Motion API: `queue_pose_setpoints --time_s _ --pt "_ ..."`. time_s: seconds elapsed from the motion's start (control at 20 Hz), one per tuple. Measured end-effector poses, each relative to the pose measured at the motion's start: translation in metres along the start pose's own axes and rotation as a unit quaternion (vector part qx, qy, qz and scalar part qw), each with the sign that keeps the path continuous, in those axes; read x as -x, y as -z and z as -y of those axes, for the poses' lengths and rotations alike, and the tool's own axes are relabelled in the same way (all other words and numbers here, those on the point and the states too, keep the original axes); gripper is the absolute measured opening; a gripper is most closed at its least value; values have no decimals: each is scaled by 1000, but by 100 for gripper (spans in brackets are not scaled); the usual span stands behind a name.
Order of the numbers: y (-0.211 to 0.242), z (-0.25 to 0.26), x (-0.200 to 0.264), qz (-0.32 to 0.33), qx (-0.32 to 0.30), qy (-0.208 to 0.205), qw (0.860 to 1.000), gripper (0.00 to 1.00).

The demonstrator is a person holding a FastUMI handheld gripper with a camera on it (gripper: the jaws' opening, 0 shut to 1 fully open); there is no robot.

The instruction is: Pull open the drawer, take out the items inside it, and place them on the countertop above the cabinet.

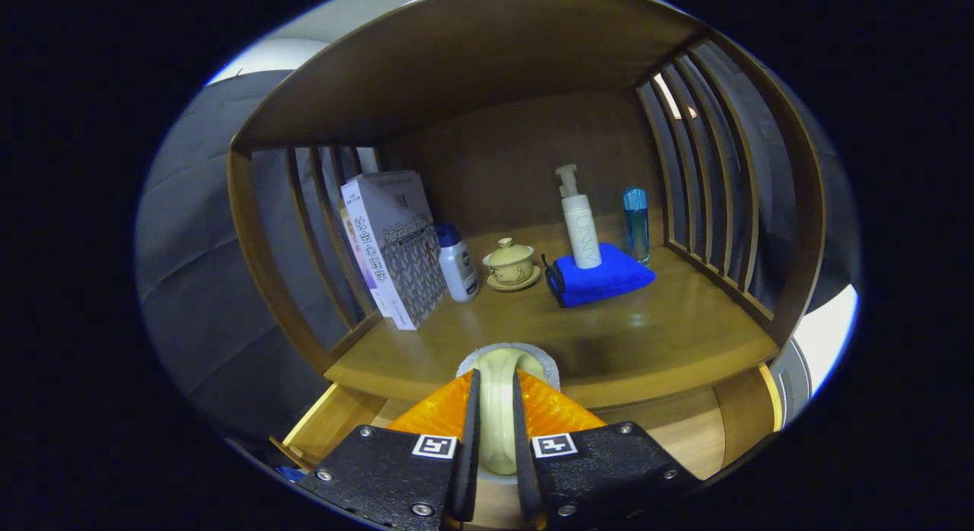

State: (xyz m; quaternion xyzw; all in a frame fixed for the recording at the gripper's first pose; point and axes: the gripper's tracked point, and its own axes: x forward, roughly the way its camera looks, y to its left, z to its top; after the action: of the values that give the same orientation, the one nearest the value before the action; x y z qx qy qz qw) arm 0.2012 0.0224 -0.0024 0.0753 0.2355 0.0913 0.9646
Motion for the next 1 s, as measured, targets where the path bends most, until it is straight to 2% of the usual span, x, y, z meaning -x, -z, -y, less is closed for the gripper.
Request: queue_pose_setpoints --time_s 0.3,0.75,0.95,1.0 --pt "-33 12 -33 9 -11 28 999 22" --pt "-38 34 -83 -7 -4 82 997 23" --pt "-33 40 -88 -18 6 98 995 30" --pt "-30 43 -85 -20 8 101 995 42"
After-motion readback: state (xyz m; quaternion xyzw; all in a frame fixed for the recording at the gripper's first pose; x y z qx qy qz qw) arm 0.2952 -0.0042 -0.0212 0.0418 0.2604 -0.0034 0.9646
